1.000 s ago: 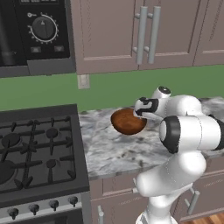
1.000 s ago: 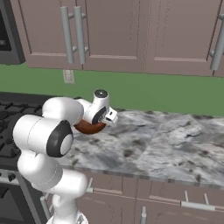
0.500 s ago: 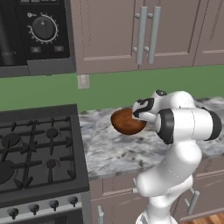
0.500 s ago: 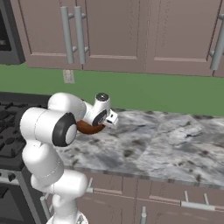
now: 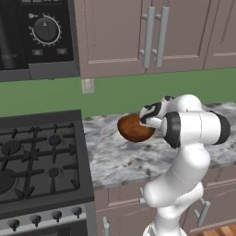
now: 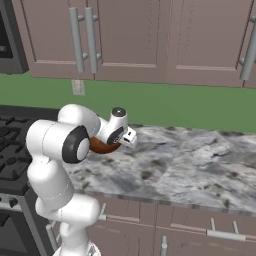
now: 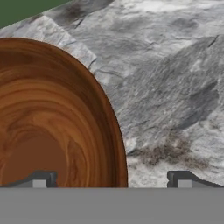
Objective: Pick the cup and bowl from the counter and place them on the counter next to the sink.
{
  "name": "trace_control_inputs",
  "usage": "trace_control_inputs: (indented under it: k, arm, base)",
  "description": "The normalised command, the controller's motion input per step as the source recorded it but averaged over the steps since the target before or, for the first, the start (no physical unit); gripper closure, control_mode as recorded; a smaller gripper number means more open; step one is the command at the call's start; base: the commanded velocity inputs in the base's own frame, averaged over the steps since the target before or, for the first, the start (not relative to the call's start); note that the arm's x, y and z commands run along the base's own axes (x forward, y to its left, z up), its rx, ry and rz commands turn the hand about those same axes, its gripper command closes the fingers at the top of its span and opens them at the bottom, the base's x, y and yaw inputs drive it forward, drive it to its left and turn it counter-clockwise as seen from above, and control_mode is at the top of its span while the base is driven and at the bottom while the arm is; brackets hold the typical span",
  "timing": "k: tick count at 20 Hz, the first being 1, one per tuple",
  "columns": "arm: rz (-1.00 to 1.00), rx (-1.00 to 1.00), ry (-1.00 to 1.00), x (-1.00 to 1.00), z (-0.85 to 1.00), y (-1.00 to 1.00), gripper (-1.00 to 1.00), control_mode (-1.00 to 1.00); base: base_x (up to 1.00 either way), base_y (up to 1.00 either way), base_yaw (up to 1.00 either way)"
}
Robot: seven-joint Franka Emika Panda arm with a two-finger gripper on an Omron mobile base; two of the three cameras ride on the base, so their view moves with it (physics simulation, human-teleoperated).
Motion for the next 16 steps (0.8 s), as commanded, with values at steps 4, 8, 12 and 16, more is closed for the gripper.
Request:
trace_control_inputs:
  k: [4, 8, 12, 16]
  arm:
    - [0.0, 0.0, 0.01, 0.0, 0.0, 0.0, -1.0, -1.0]
    - [0.0, 0.0, 0.0, 0.0, 0.0, 0.0, 1.0, -1.0]
    - [0.0, 0.0, 0.0, 0.0, 0.0, 0.0, 1.0, -1.0]
    - [0.0, 0.0, 0.0, 0.0, 0.0, 0.0, 1.0, -1.0]
  base:
    - [0.0, 0.0, 0.0]
    - [0.0, 0.0, 0.0]
    - [0.0, 0.0, 0.0]
    - [0.0, 0.0, 0.0]
